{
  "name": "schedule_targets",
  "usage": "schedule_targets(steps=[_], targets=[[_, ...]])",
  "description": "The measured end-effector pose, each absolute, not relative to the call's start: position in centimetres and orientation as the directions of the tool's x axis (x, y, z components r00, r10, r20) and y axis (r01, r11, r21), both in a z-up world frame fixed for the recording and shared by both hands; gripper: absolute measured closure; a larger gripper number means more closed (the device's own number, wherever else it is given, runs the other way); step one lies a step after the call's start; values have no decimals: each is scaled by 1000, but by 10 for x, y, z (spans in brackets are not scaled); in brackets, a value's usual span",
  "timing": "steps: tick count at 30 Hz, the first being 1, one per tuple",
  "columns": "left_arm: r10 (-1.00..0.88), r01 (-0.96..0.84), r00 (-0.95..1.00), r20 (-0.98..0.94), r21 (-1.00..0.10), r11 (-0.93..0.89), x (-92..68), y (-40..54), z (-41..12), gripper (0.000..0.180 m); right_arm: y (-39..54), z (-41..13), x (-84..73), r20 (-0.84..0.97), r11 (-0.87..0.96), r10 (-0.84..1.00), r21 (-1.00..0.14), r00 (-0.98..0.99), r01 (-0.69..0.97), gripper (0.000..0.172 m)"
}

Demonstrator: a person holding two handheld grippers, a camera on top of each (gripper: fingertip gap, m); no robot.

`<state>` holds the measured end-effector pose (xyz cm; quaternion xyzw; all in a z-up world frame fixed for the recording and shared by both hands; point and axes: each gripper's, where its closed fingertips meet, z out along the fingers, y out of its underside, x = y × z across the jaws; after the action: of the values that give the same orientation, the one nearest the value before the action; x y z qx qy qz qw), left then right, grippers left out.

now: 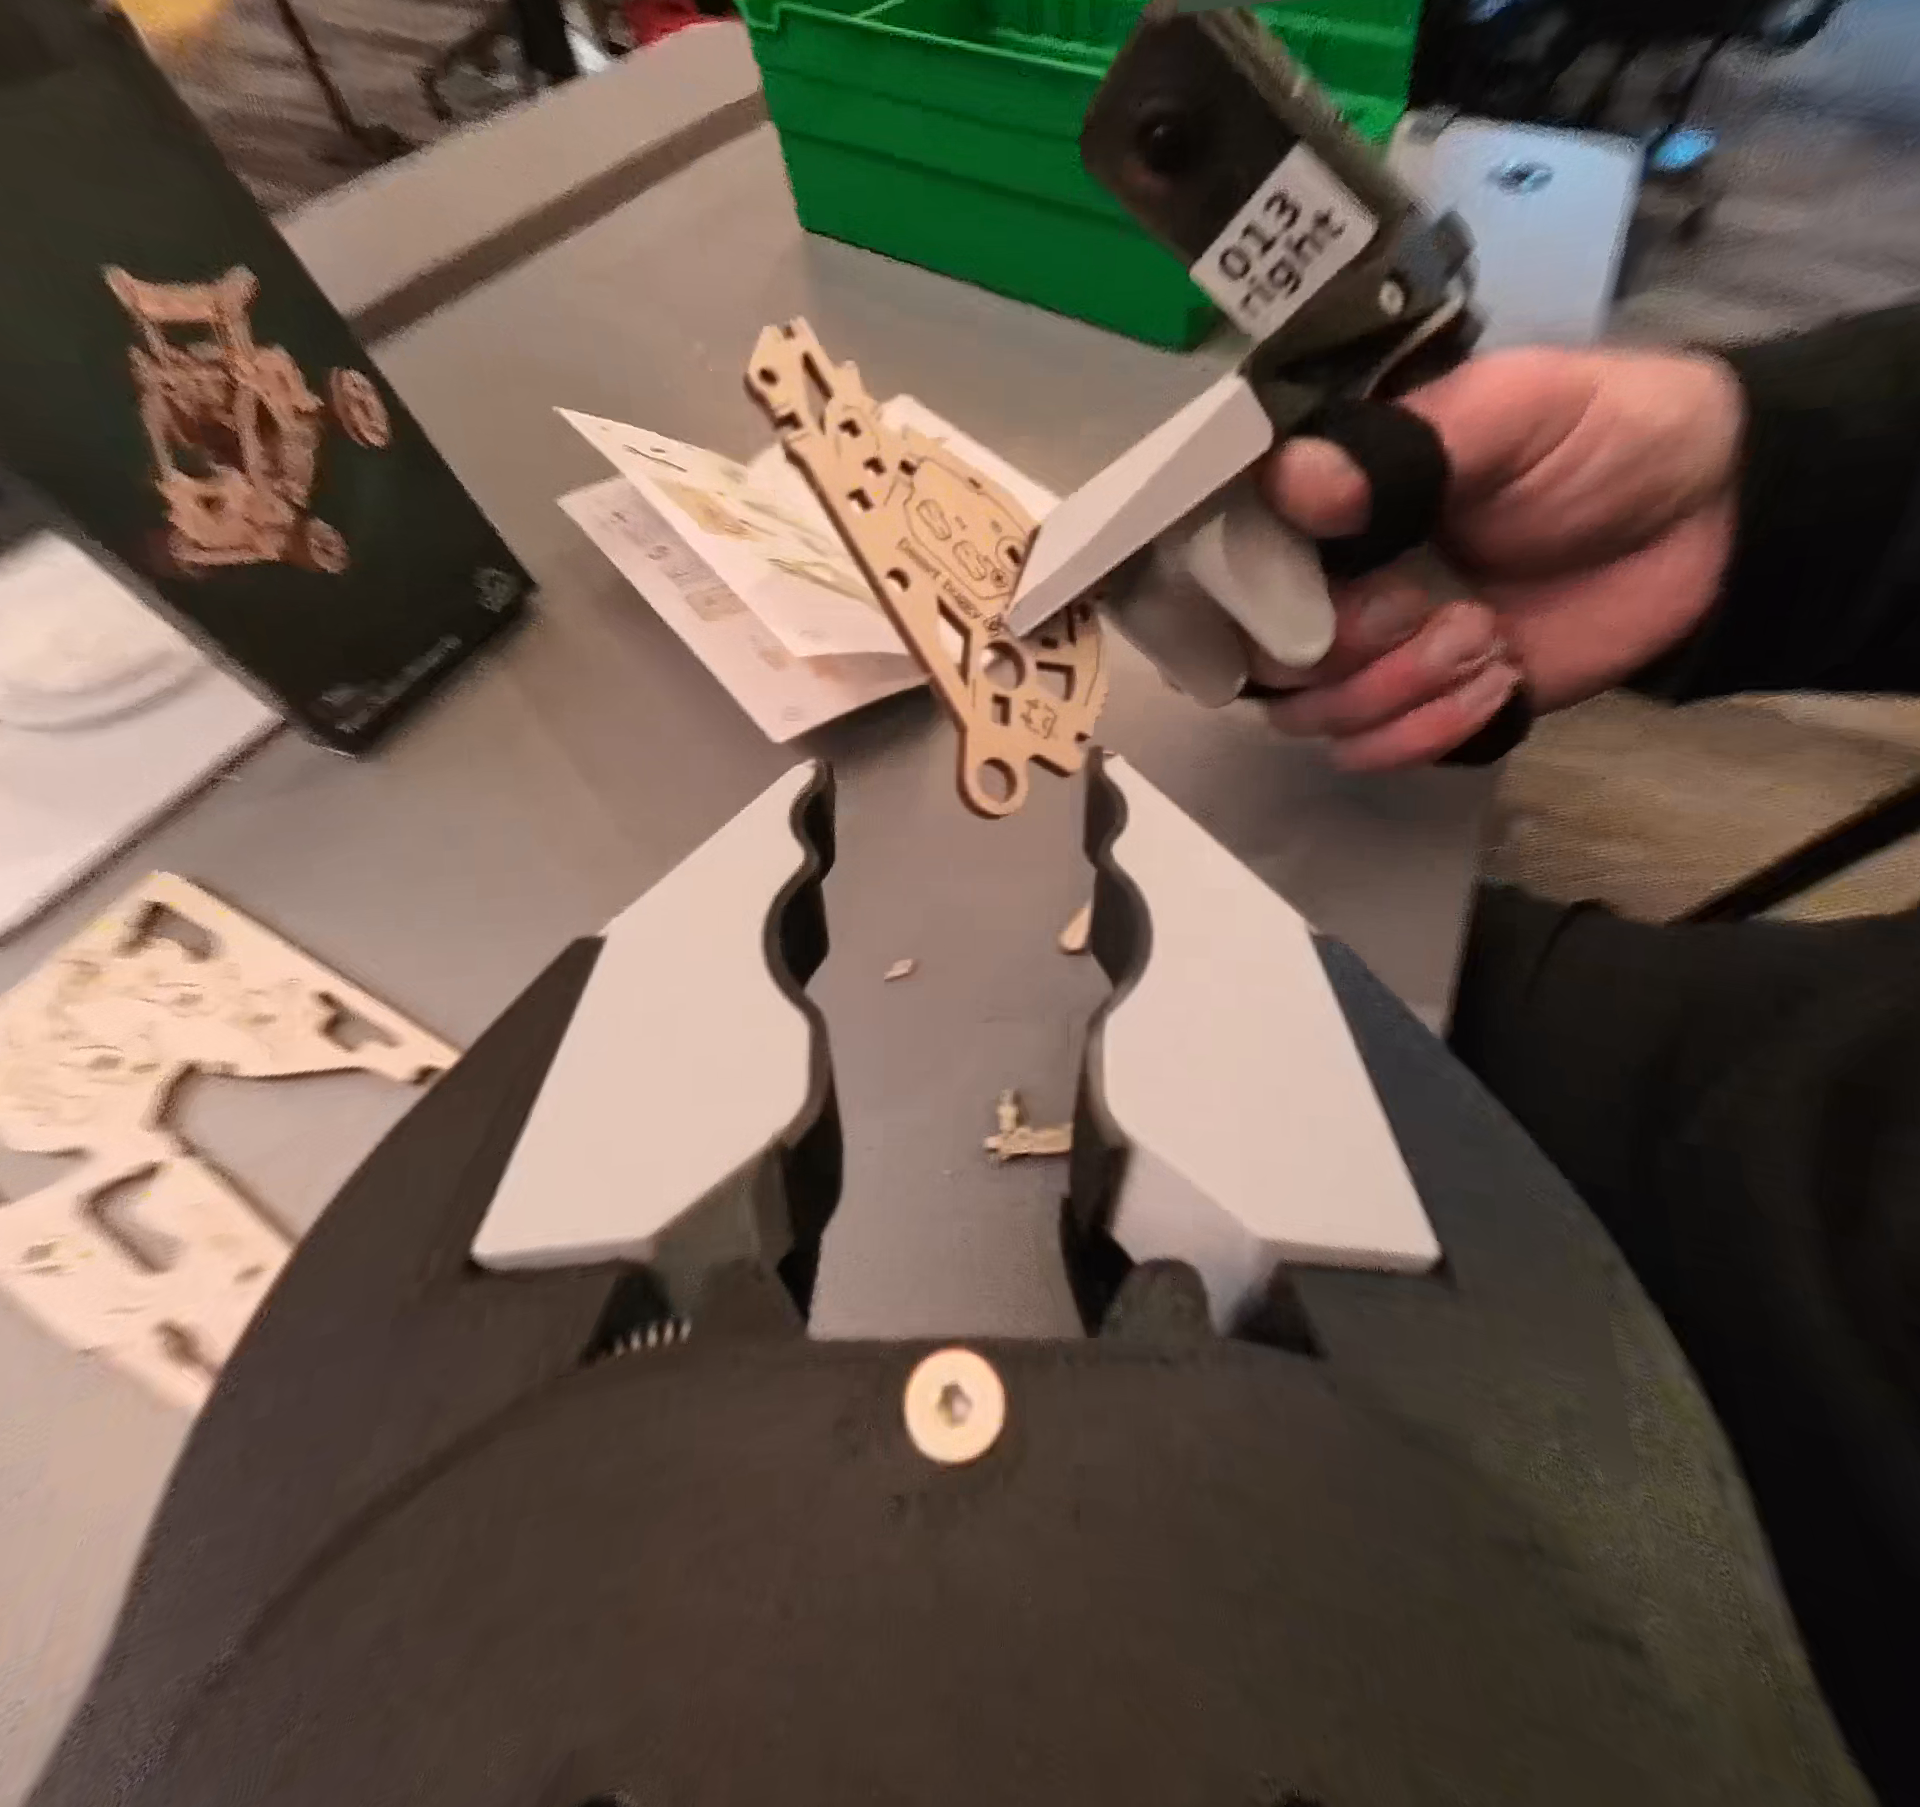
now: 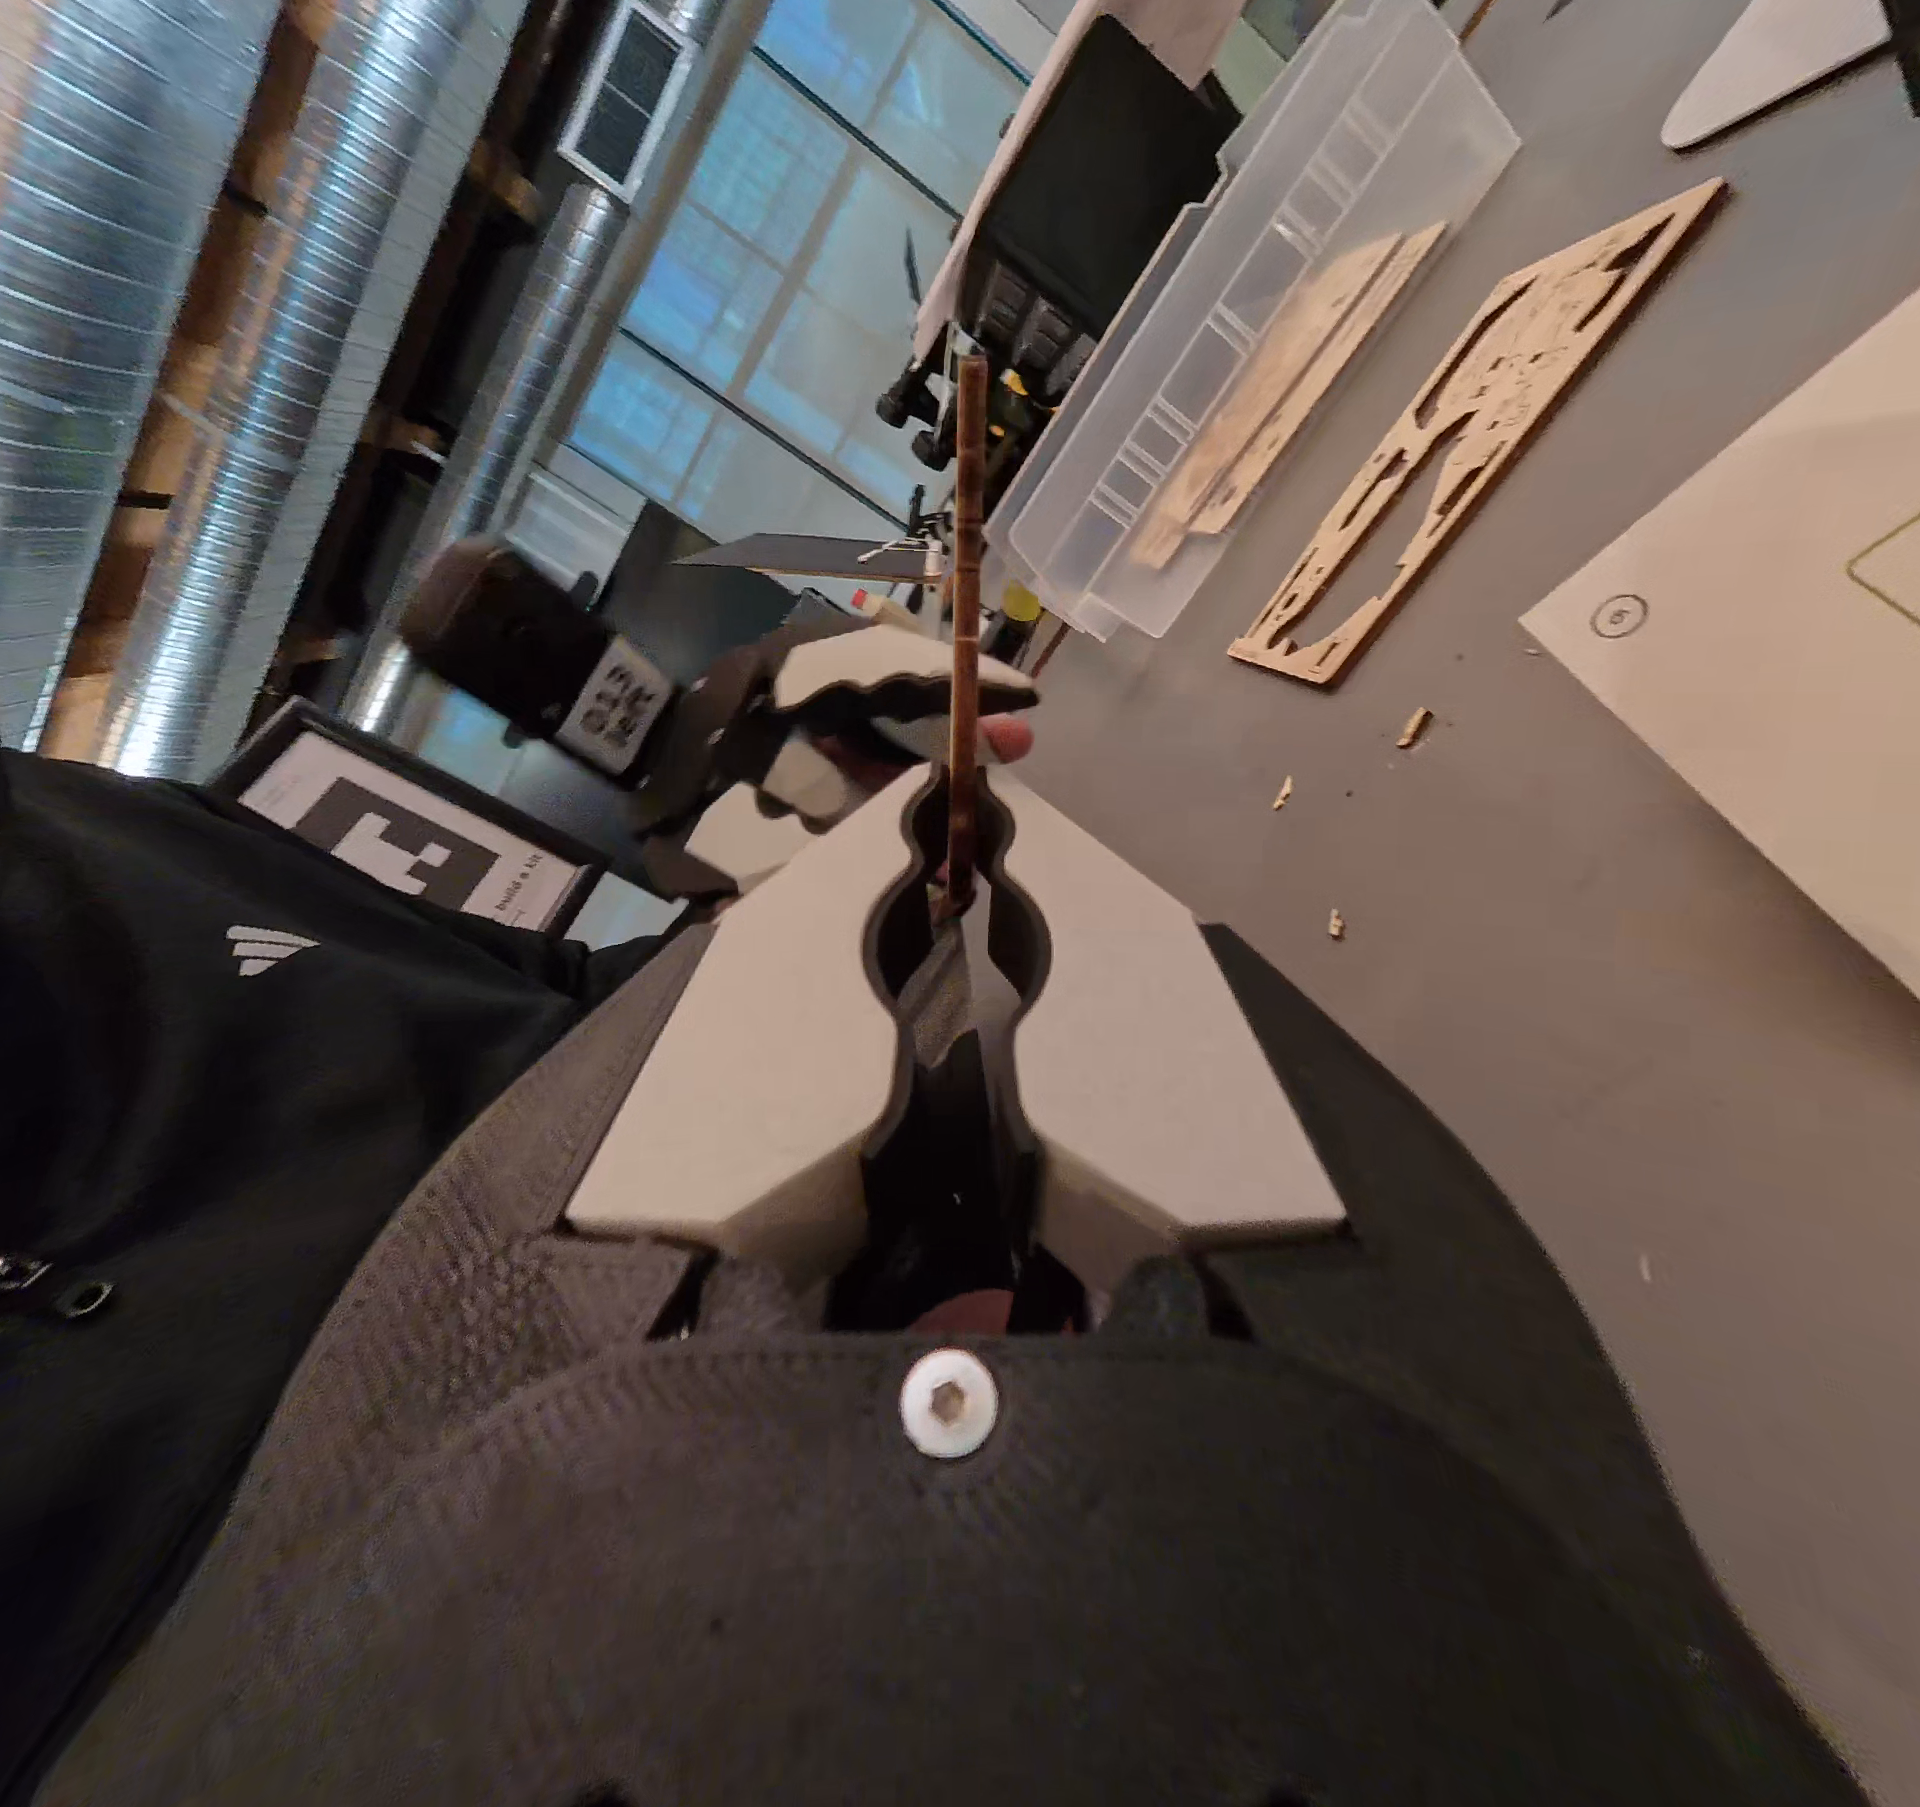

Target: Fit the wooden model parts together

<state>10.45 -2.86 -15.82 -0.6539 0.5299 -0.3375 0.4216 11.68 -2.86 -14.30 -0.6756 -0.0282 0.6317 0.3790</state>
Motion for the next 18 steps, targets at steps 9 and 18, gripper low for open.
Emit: schedule_targets(steps=[9, 18], targets=[[-835, -282, -38, 549, -808, -518, 120, -43, -139, 169, -35, -132, 107, -827, -731, 548, -547, 125, -408, 171], [-749, -247, -69, 659, -738, -628, 118, -41, -141, 174, -30, -132, 110, -811, -719, 555, -580, 186, -384, 171]])
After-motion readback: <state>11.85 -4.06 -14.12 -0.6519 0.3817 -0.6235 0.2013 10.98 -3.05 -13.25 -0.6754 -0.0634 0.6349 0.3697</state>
